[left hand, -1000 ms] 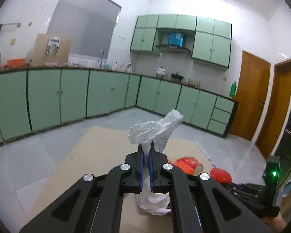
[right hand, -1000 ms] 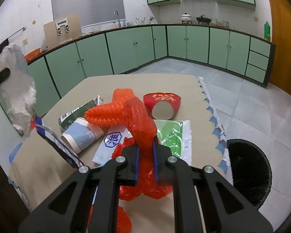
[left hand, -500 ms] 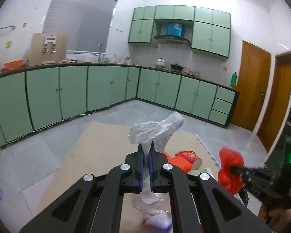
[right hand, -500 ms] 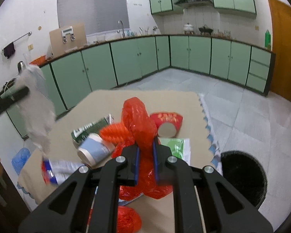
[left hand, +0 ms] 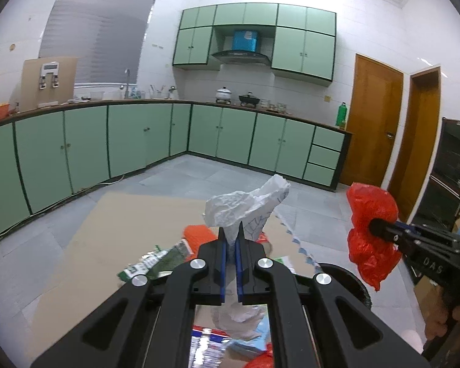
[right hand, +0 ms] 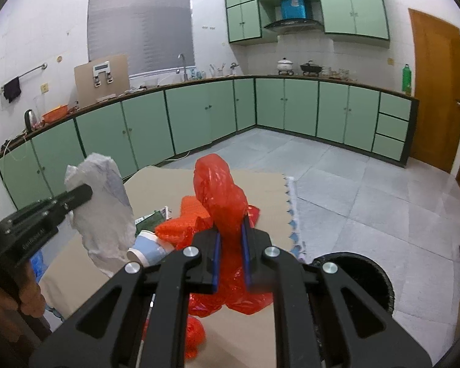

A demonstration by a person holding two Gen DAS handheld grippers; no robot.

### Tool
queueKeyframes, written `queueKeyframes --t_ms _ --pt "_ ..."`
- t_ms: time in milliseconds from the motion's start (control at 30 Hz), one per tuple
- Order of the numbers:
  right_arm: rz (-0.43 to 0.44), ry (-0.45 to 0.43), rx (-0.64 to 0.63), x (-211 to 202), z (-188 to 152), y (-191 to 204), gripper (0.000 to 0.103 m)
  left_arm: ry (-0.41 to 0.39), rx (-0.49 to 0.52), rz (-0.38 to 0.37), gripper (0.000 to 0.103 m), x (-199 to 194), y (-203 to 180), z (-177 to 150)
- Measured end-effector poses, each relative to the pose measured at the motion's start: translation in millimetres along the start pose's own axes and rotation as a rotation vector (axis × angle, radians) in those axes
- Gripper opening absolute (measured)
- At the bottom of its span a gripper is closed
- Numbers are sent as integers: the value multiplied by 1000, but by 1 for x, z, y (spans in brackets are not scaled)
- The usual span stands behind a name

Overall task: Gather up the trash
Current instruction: 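Lift the white bag with the left tool while the right tool lifts the red bag, then carry both bags over the black bin and open both tools to drop them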

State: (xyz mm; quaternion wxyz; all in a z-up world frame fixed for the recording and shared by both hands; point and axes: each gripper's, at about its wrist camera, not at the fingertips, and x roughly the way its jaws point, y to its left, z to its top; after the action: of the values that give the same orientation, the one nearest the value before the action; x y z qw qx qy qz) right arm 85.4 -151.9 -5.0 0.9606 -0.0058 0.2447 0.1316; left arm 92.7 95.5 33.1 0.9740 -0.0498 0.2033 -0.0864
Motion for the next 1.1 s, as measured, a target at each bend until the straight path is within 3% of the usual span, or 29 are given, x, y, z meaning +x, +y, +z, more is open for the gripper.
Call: queueKeyframes --t_ms 267,567,800,1100 --pt "-73 -26 31 -23 -7 -37 10 20 37 -89 5 17 -48 -6" --pt "-214 -1 107 -29 -35 -112 10 95 99 -237 5 73 -130 -26" --pt "-309 57 196 -9 -73 -188 10 161 142 -334 5 133 -192 -42" --pt "-375 151 289 46 -122 -275 10 312 164 -422 5 211 -261 -77"
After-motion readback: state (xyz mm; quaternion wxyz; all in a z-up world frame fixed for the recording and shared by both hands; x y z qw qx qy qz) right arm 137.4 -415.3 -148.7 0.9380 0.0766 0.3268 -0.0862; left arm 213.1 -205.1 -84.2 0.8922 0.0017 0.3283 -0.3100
